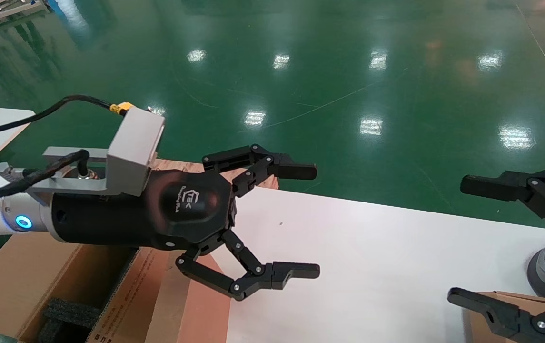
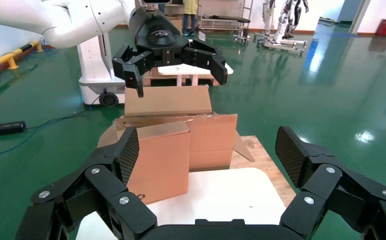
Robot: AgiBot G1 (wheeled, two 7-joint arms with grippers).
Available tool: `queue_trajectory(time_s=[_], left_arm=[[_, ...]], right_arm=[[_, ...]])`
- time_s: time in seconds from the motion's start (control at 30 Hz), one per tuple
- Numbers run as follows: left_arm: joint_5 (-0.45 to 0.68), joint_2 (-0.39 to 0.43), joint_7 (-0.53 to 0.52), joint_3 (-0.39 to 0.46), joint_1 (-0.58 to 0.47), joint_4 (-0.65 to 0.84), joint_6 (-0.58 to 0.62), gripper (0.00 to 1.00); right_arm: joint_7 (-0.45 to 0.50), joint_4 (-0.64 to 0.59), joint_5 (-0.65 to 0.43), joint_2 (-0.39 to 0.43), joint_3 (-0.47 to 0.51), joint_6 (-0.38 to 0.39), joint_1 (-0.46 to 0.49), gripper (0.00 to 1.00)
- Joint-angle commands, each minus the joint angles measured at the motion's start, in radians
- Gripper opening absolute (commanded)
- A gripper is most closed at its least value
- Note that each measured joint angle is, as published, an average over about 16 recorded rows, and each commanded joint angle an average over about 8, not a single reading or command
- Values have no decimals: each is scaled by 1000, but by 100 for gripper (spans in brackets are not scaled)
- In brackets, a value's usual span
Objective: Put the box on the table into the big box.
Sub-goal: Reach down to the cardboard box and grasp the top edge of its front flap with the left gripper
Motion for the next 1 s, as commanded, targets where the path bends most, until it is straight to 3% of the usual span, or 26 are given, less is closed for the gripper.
queue_trajectory(time_s=[0.03, 1.0], left_arm=[[0, 0, 0, 0, 0, 0, 0, 100], [41, -24, -9, 26, -41, -2, 1, 100]], right_arm=[[0, 0, 0, 0, 0, 0, 0, 100], [0, 0, 0, 0, 0, 0, 0, 100]])
